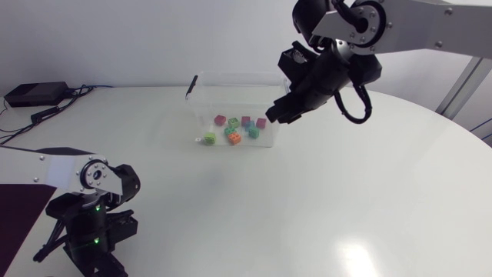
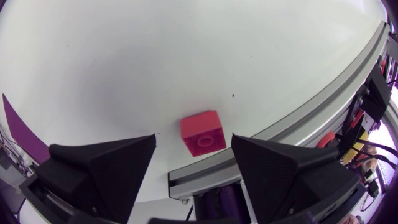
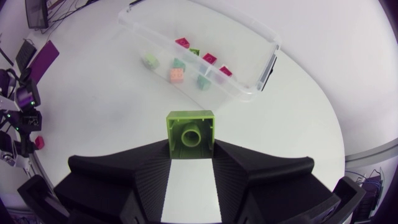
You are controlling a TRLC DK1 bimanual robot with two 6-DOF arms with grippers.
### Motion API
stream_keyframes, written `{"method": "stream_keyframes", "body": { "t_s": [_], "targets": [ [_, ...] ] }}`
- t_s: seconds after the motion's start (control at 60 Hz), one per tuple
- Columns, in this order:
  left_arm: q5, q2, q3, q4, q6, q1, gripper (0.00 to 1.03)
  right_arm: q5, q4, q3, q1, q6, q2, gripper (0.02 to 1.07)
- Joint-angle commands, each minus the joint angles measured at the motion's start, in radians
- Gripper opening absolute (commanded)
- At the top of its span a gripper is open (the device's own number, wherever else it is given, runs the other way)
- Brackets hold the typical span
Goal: Place the duplo bricks in the container
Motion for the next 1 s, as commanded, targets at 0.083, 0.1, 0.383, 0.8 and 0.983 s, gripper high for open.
{"method": "stream_keyframes", "body": {
  "t_s": [0.083,0.1,0.383,0.8,0.983],
  "targets": [
    [0.005,0.048,0.015,-0.02,-0.016,-0.018,0.77,-0.003,0.041,0.091,-0.033,0.033,0.097,0.29],
    [0.005,0.051,0.015,-0.02,-0.016,-0.019,0.77,-0.003,0.044,0.098,-0.036,0.036,0.105,0.29],
    [0.048,0.109,0.021,-0.003,-0.006,-0.031,0.35,-0.003,0.09,0.24,-0.057,0.054,0.249,0.29],
    [0.1,0.106,0.067,0.01,-0.01,0.002,0.22,0.0,0.09,0.457,-0.08,0.091,0.413,0.3],
    [0.098,0.004,0.179,-0.049,-0.005,0.041,0.22,0.003,0.092,0.502,-0.088,0.108,0.453,0.3]
  ]
}}
